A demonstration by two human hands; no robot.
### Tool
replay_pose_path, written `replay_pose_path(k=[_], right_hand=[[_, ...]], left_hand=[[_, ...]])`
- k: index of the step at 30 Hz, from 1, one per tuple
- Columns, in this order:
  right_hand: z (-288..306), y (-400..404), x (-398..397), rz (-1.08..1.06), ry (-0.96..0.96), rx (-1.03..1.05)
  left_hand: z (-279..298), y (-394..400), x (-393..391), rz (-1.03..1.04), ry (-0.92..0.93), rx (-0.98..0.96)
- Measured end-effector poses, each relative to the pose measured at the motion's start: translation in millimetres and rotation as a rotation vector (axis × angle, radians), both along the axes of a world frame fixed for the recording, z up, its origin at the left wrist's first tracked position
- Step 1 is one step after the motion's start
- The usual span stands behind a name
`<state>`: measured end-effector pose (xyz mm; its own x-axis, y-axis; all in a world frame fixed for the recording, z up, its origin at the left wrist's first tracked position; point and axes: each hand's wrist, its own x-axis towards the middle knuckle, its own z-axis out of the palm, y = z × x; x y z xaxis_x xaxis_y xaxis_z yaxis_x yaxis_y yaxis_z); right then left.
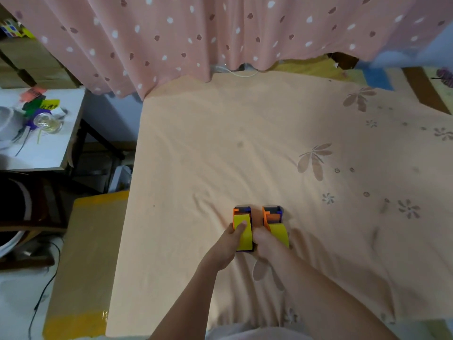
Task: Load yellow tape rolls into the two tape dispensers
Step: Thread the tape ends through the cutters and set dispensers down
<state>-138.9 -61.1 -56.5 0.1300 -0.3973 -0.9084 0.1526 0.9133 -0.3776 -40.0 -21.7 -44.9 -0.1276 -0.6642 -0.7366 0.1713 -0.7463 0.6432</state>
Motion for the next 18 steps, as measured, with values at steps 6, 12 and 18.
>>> replay_pose_path(k=[6, 12, 18], right_hand=[[4, -6, -6, 0.100, 0.035, 0.096], [-4, -5, -11, 0.144, -0.009, 0.210], [2, -5, -11, 0.235, 0.004, 0.157]], left_hand=[[1, -3, -4, -0.014, -0.001, 0.032], [-5, -4, -5, -0.126, -0.183, 0.054], [-11, -2, -5, -0.179, -0.255, 0.071]])
